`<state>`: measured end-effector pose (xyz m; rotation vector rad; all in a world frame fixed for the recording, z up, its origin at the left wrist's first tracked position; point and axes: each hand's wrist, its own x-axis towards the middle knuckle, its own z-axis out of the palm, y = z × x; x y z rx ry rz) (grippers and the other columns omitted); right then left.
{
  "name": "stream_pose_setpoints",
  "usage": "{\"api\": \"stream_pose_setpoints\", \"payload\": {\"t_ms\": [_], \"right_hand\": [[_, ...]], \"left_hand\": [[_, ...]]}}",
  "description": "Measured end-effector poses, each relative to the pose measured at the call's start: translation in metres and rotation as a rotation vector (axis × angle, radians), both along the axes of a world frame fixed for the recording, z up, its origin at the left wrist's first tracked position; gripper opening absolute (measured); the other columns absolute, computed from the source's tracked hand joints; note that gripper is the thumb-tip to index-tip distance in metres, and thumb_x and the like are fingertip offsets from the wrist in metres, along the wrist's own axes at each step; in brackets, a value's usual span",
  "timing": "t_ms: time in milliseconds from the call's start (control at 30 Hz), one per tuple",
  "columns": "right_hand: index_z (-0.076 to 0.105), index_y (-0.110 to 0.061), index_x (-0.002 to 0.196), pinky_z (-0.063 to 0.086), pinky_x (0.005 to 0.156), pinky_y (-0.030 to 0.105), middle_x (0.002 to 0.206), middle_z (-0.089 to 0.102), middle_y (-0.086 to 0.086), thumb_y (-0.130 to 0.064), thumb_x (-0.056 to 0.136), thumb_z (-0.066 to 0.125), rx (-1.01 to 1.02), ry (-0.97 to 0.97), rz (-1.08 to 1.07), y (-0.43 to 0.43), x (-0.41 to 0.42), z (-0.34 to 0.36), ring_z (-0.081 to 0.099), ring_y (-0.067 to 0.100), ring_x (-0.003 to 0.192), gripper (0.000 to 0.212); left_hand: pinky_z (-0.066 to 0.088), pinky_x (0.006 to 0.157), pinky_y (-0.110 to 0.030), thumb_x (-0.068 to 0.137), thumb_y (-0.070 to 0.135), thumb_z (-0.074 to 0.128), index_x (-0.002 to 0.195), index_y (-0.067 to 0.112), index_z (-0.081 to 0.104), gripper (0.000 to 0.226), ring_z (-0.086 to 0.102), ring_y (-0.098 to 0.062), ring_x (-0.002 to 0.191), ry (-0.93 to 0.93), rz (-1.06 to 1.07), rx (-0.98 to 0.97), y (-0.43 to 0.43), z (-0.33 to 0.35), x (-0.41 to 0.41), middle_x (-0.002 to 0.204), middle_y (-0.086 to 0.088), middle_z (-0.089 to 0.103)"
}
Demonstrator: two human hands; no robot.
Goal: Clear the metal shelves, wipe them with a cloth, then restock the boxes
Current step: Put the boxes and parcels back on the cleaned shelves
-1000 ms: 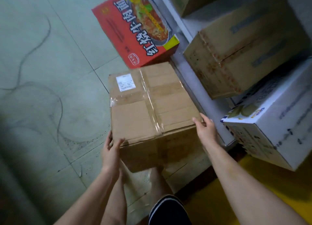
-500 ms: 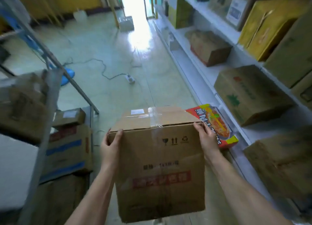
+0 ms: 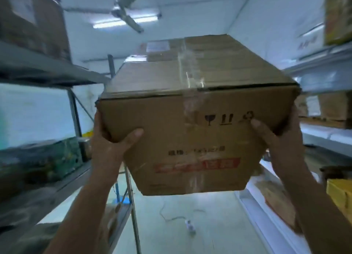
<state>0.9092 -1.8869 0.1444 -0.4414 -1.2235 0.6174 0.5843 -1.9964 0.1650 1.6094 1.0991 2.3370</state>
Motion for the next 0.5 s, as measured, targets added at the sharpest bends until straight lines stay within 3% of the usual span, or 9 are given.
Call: {"api": "stream_pose_setpoints", "payload": {"t_ms": [100, 167, 233, 333, 433, 500], "right_hand": [[0.051, -0.008, 0.141, 0.051, 0.065, 0.006, 0.113, 0.067, -0.009, -0.015, 0.082, 0.081, -0.044, 0.031, 0.112, 0.022, -0.015, 0.007, 0.067, -0.014, 0.082, 0.067], [0.057, -0.018, 0.133, 0.053, 0.066, 0.01, 0.108, 0.071, -0.011, -0.017, 0.081, 0.076, -0.045, 0.051, 0.155, 0.035, -0.025, 0.007, 0.07, -0.008, 0.085, 0.055], [0.06, -0.026, 0.131, 0.056, 0.073, 0.019, 0.11, 0.073, -0.013, -0.04, 0.065, 0.084, -0.055, 0.044, 0.216, 0.054, -0.03, 0.008, 0.071, 0.008, 0.1, 0.071], [0.061, -0.023, 0.129, 0.059, 0.081, 0.033, 0.118, 0.072, -0.003, -0.073, 0.047, 0.087, -0.029, -0.004, 0.208, 0.084, -0.034, 0.012, 0.07, 0.021, 0.103, 0.1], [0.053, -0.022, 0.142, 0.06, 0.085, 0.037, 0.129, 0.069, 0.0, -0.069, 0.038, 0.091, 0.03, -0.009, 0.274, 0.112, -0.033, 0.044, 0.067, 0.025, 0.108, 0.12], [0.052, -0.024, 0.14, 0.06, 0.084, 0.034, 0.12, 0.072, -0.011, -0.068, 0.03, 0.093, 0.1, -0.018, 0.337, 0.126, -0.04, 0.069, 0.069, 0.014, 0.102, 0.126]], "left_hand": [[0.055, 0.093, -0.041, 0.035, 0.07, 0.092, 0.124, 0.032, 0.061, 0.101, 0.069, -0.018, 0.111, -0.058, -0.043, -0.088, 0.002, 0.008, 0.002, 0.12, 0.007, 0.073], [0.057, 0.089, -0.043, 0.031, 0.074, 0.091, 0.128, 0.027, 0.061, 0.112, 0.07, -0.023, 0.109, -0.077, -0.015, -0.102, 0.007, 0.012, 0.004, 0.119, 0.003, 0.074], [0.057, 0.09, -0.048, 0.03, 0.074, 0.091, 0.131, 0.025, 0.061, 0.116, 0.071, -0.025, 0.107, -0.081, 0.039, -0.095, 0.009, 0.016, 0.009, 0.118, 0.001, 0.074], [0.058, 0.088, -0.049, 0.029, 0.072, 0.092, 0.129, 0.029, 0.06, 0.113, 0.071, -0.023, 0.106, -0.084, 0.092, -0.084, 0.012, 0.022, 0.019, 0.116, 0.004, 0.074], [0.061, 0.071, -0.031, 0.024, 0.072, 0.091, 0.122, 0.032, 0.061, 0.11, 0.074, -0.015, 0.097, -0.054, 0.175, -0.014, 0.005, 0.052, 0.028, 0.109, 0.01, 0.076], [0.061, 0.071, -0.029, 0.029, 0.061, 0.095, 0.127, 0.026, 0.059, 0.11, 0.074, -0.016, 0.098, -0.003, 0.221, 0.041, -0.012, 0.078, 0.028, 0.112, 0.007, 0.076]]}}
